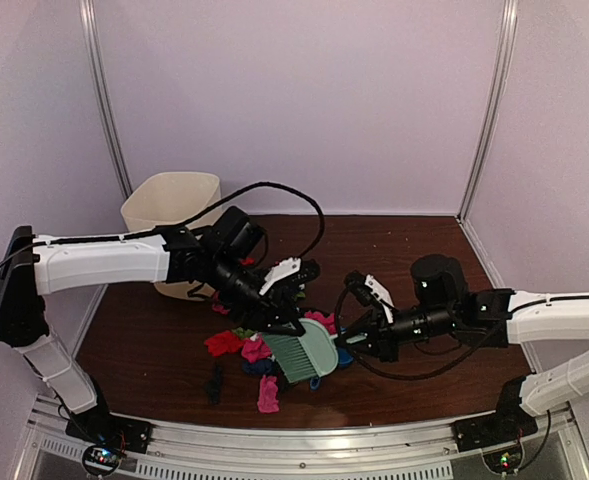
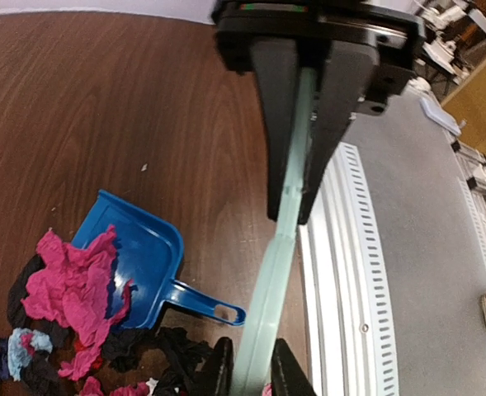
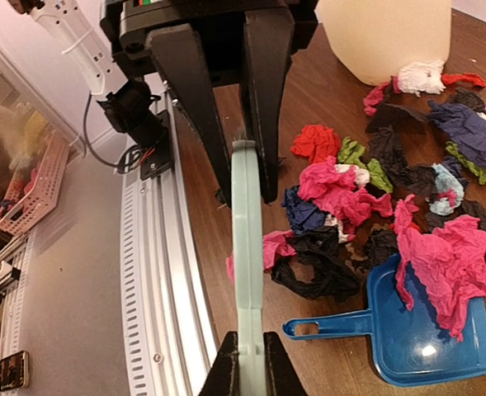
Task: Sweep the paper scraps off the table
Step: Pass from the left arm to the right, then pick up the dustpan from the center of the board.
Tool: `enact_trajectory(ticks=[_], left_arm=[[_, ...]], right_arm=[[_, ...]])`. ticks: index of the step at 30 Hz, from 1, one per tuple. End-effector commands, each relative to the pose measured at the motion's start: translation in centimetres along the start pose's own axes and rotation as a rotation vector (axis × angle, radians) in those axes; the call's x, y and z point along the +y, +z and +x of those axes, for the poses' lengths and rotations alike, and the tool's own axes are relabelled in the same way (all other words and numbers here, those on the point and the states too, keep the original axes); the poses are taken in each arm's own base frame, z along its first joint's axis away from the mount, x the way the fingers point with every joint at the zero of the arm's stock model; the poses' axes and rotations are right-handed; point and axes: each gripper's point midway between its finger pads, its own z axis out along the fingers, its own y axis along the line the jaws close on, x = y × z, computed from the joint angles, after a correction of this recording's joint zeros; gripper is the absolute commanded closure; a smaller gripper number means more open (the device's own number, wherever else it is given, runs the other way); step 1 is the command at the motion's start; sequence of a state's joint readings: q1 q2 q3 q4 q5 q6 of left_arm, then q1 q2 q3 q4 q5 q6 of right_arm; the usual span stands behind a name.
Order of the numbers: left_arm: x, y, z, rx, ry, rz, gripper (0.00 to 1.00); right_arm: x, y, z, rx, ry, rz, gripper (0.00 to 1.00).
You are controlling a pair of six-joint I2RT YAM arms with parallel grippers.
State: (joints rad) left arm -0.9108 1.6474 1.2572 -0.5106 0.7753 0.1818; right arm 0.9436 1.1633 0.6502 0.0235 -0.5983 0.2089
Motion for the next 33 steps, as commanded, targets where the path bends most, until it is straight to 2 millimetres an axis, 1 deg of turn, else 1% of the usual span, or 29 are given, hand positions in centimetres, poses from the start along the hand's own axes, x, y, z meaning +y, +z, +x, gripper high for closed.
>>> enact_trajectory(ticks=[1,2,5,6,7,9,12,15,16,18,21,23,25,26,30,33], left_arm=[[3.4,-2.5,-3.3,-0.076,-0.044,-0.254,0.77],[4.2,-3.0,-3.4,-0.083,-0.066,-0.315,0.73],[6.7,-5.2,-3.4,-0.112,-0.164,-0.511,0.51],[7.4,-6.1,-3.4,-0.128,-0.182,-0.579,0.44],[7.8,-6.8,-3.5,-0.152,-0.193,-0.625,0.35],[8.1,-8.5,-3.7,-0.215,-0.216,-0.711,0.04],[8.4,-9.9,-3.1,-0.284,-0.249,-0.784,0.02],[8.5,-10.5,-2.1,-0.331,-0.294,-0.824,0.02],[8.1,-10.1,-1.8,-0.331,-0.3,-0.817,0.05],[6.9,-8.8,-1.3,-0.304,-0.286,-0.812,0.13],[5.8,-6.8,0.0,-0.247,-0.311,-0.851,0.2],[5.2,-4.9,1.1,-0.206,-0.341,-0.824,0.27],[4.4,-2.8,1.9,-0.17,-0.36,-0.782,0.32],[3.7,-1.5,2.4,-0.144,-0.358,-0.765,0.33],[1.8,2.0,3.3,-0.089,-0.364,-0.719,0.34],[0.9,4.4,4.4,-0.042,-0.38,-0.689,0.34]], right_arm=[[-2.8,-2.0,-2.9,-0.125,0.041,0.207,1.0],[-3.4,-2.6,-3.1,-0.144,0.054,0.254,1.0],[-4.5,-4.4,-4.2,-0.214,0.069,0.34,1.0],[-4.8,-4.9,-4.2,-0.22,0.078,0.362,1.0],[-5.2,-5.3,-4.3,-0.228,0.088,0.388,1.0],[-5.9,-6.4,-4.6,-0.255,0.103,0.445,1.0],[-7.6,-8.2,-4.7,-0.292,0.137,0.559,1.0],[-9.7,-10.5,-4.8,-0.341,0.185,0.71,1.0],[-10.2,-11.2,-4.8,-0.359,0.196,0.752,1.0],[-11.1,-12.7,-4.8,-0.394,0.216,0.832,1.0],[-11.7,-13.9,-4.7,-0.425,0.231,0.888,1.0],[-12.1,-14.5,-4.6,-0.433,0.242,0.926,1.0],[-12.6,-15.2,-4.2,-0.443,0.257,0.968,1.0],[-12.7,-15.4,-4.1,-0.447,0.263,0.983,1.0],[-13.0,-16.5,-3.6,-0.472,0.279,1.018,1.0],[-13.1,-16.8,-3.2,-0.482,0.287,1.028,1.0]])
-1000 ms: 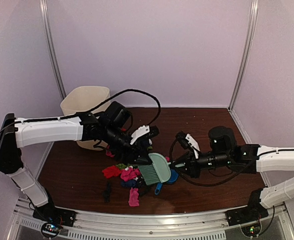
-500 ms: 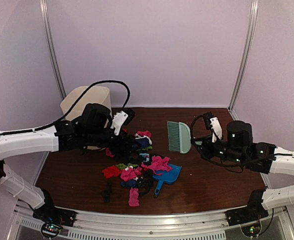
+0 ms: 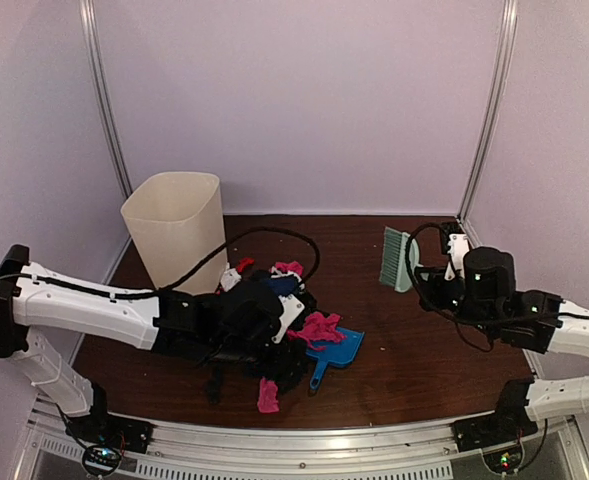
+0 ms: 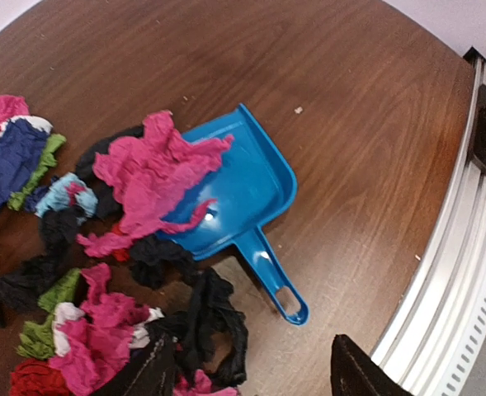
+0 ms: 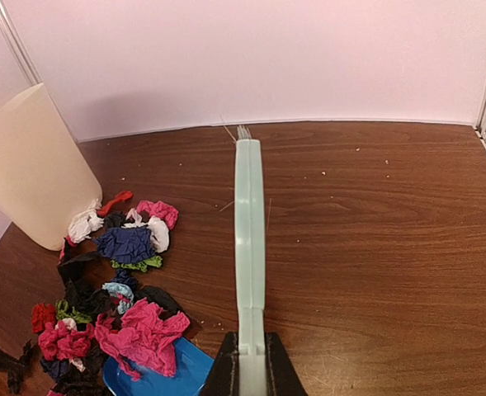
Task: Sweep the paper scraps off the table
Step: Pick up the dustpan from the center of the board.
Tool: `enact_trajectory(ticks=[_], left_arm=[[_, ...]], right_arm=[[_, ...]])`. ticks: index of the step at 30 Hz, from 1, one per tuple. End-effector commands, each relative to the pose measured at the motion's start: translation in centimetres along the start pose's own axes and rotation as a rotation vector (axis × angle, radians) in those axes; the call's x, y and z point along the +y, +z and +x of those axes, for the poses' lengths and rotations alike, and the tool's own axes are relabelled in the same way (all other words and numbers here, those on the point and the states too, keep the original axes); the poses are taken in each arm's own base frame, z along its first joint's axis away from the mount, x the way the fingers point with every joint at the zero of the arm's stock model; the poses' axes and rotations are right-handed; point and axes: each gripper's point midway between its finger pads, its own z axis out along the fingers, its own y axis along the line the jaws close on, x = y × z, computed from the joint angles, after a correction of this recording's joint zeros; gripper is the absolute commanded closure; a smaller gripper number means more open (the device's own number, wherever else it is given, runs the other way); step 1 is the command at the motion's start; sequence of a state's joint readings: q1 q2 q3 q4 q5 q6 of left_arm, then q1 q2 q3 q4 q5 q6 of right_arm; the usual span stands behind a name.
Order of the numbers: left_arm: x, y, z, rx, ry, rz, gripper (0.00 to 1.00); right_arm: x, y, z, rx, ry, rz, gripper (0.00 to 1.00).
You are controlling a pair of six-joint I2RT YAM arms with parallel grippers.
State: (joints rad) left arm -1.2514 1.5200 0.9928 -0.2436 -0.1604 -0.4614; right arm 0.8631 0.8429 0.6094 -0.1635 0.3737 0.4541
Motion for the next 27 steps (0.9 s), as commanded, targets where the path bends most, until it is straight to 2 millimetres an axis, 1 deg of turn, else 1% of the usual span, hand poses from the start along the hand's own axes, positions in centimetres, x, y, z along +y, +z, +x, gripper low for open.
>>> enact_trajectory(ticks=[1,4,7,11,14,18,22,27], left_arm=[[-2.2,1.6,1.2,0.037,-0.045,0.009,0.34],[-3.5,2.7,1.9,0.061,-0.039,0.011,0.37],[-4.1,3.7,2.3,0.068,-0.033,-0.008,0.38],[-3.7,5.2,2.8,0.083,-0.043,-0.056,0.41],[-3.6,6.0,2.7,0.084,-0.055,-0.076,0.41],[-3.5,7.3,3.3,0.115,-0.052,-0.102,0.41],[-3.5,8.3,3.8,0.131,-0.052,-0.115,0.41],[-2.8,9.1,4.3,0.153,-0.052,-0.172,0.45]], right_arm=[[-1.8,-0.5,-0.4,-0.044,0.037,0.071,1.0],[-2.0,-0.4,-0.1,-0.039,0.041,0.078,1.0],[-2.0,-0.4,0.2,-0.032,0.04,0.076,1.0],[-2.0,-0.3,0.4,-0.027,0.04,0.073,1.0],[-2.1,-0.4,0.5,-0.025,0.037,0.072,1.0],[-2.2,-0.5,0.6,-0.027,0.037,0.076,1.0],[-2.4,-0.5,0.7,-0.026,0.035,0.083,1.0],[-2.5,-0.5,0.8,-0.023,0.031,0.086,1.0]])
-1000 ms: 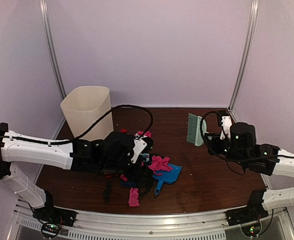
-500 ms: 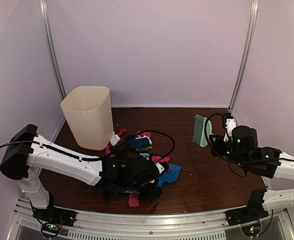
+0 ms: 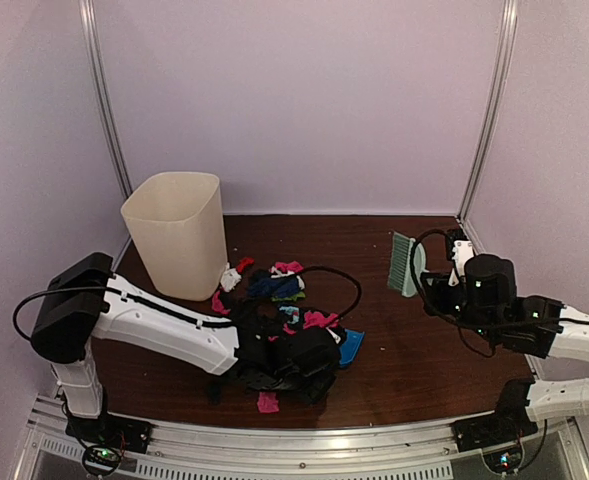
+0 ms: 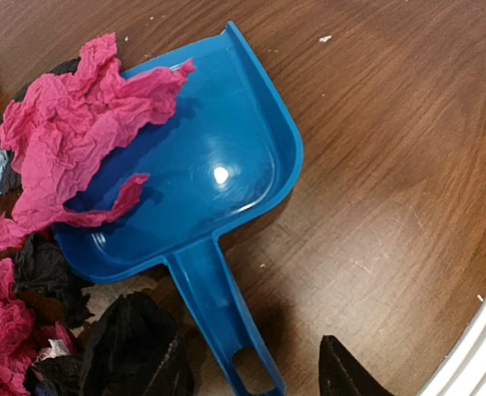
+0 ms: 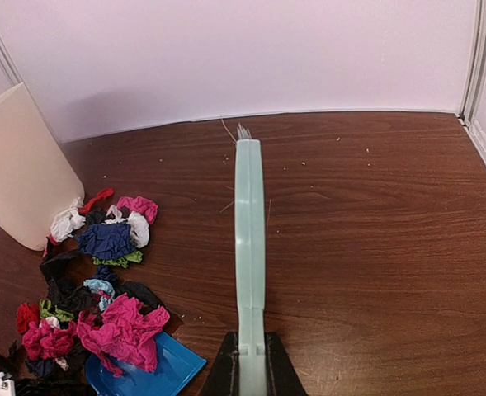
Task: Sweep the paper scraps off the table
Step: Pick up the dustpan from the center of the board.
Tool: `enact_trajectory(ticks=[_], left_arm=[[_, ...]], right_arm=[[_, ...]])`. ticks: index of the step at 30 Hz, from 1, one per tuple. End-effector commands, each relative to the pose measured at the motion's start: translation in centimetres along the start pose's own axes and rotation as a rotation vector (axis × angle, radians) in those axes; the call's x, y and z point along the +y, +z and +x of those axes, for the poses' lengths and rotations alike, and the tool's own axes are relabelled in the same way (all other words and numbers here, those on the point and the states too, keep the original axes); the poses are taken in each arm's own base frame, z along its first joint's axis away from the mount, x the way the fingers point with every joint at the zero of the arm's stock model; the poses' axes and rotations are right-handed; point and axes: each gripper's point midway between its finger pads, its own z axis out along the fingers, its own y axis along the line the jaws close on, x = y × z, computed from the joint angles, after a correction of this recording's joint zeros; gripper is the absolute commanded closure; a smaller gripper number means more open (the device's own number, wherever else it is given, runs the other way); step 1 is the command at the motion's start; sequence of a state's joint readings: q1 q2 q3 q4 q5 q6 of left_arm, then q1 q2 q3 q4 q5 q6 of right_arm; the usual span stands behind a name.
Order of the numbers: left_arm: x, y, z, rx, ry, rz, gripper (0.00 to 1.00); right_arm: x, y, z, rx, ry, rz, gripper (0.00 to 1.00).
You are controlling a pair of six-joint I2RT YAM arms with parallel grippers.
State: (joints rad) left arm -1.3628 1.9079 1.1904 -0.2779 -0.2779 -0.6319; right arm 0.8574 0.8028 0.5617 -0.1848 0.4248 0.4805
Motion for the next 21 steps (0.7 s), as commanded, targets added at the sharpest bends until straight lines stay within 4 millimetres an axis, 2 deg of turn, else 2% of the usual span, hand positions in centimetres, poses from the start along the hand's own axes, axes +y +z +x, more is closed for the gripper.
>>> enact_trajectory(ticks=[1,4,12,16,21], left_arm=[[0.3,0.6,-0.6,-0.01,-0.019,-0.05,0.46],[0.2,1.2,-0.4,-0.002,-0.017,-0.047,0.54],[-0.1,2.6,-0.6,0.0,-0.016,-0.067,0.61],[0.2,2.8,-1.2,-0.014,-0.018,-0.095,0.82],[0.4,2.3,-2.3,-0.03,-0.002,-0.126,0.86]], right_arm=[[-0.7,-0.2,-0.3,-0.021,0.017,0.024,1.0],[-0.7,-0.3,-0.3,-0.025,0.018,0.025,1.0],[-0.9,-0.3,-0.2,-0.024,0.011,0.03,1.0],[-1.1,-0.5,-0.3,-0.027,0.009,0.037,1.0],[-1.3,-0.8,-0.6,-0.035,0.012,0.039,1.0]])
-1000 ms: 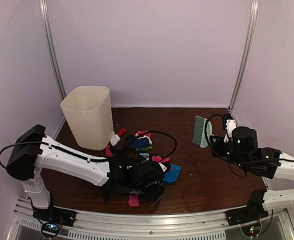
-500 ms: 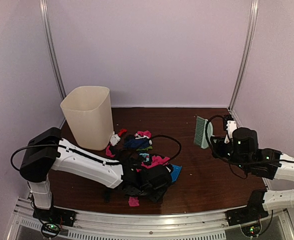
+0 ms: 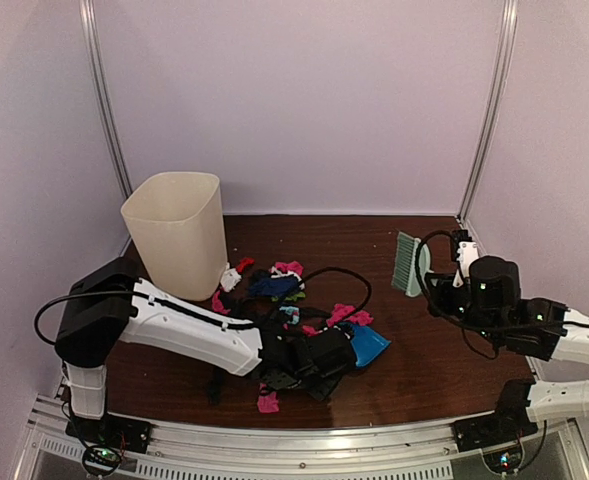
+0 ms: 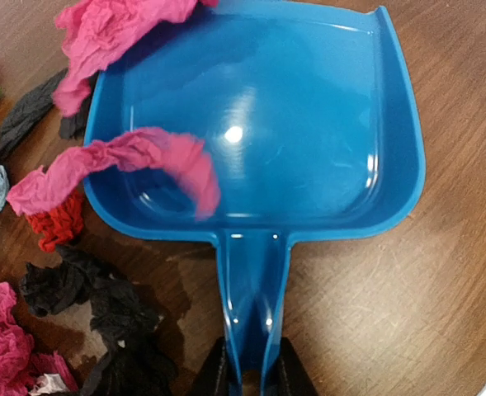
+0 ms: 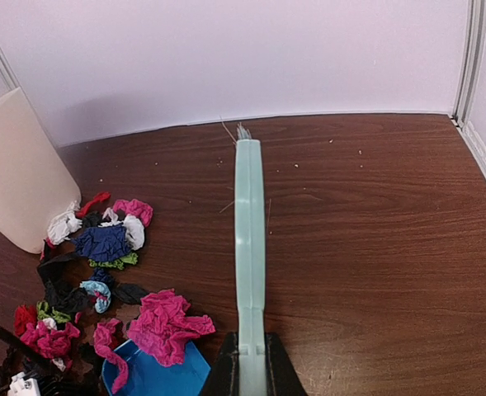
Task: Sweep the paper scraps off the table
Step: Pick up the dustpan from the center of the board, then sweep the paper scraps at the center of the board.
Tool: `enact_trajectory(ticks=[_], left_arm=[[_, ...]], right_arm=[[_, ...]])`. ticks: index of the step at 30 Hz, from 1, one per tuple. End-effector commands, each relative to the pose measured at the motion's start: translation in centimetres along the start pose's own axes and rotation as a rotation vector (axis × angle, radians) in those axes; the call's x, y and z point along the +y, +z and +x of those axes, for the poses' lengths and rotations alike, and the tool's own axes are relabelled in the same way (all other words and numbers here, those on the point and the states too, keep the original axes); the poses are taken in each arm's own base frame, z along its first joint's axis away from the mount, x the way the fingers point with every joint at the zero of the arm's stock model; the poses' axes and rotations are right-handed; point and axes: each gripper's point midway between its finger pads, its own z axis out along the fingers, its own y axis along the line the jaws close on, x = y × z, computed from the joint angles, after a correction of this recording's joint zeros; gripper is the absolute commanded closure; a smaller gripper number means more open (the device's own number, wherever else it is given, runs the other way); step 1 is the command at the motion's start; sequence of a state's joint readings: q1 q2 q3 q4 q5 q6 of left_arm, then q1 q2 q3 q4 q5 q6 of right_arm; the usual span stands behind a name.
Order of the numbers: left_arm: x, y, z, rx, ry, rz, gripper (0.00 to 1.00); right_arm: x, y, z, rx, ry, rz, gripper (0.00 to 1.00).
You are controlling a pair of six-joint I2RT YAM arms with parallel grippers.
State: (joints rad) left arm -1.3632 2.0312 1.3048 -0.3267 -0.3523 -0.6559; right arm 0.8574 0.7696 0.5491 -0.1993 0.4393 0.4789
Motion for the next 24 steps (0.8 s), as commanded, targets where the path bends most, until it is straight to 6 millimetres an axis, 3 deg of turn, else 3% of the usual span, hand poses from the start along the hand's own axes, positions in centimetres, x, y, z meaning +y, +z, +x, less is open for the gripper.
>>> enact_trajectory(ticks=[1,6,10,16,24], left_arm=[[0.0,-0.5,-2.0,-0.04,0.012,-0.032,0.86],[-0.6,-1.7,-3.2,-0.034,0.037,0.009,0.86],[-1.3,-3.1,-3.9,-0.038,0.022,0.141,0.86],[-2.0,-6.3,-5.6,-0.093,0.022,0.284,0.86],[3.2,-9.9,-7.6,-0.177,-0.026,0.146,0.86]], right_arm=[[-0.7,-0.4,-0.7,-0.026,0.013,0.028,1.0],[-0.6,-0.7,-1.3,-0.04,0.021,0.022,1.0],[-0.3,-1.2,-2.5,-0.067,0.046,0.005,1.0],[0.3,-2.2,-4.6,-0.117,0.079,-0.037,1.0],[2.3,-3.0,-6.4,-0.136,0.088,-0.135,1.0]])
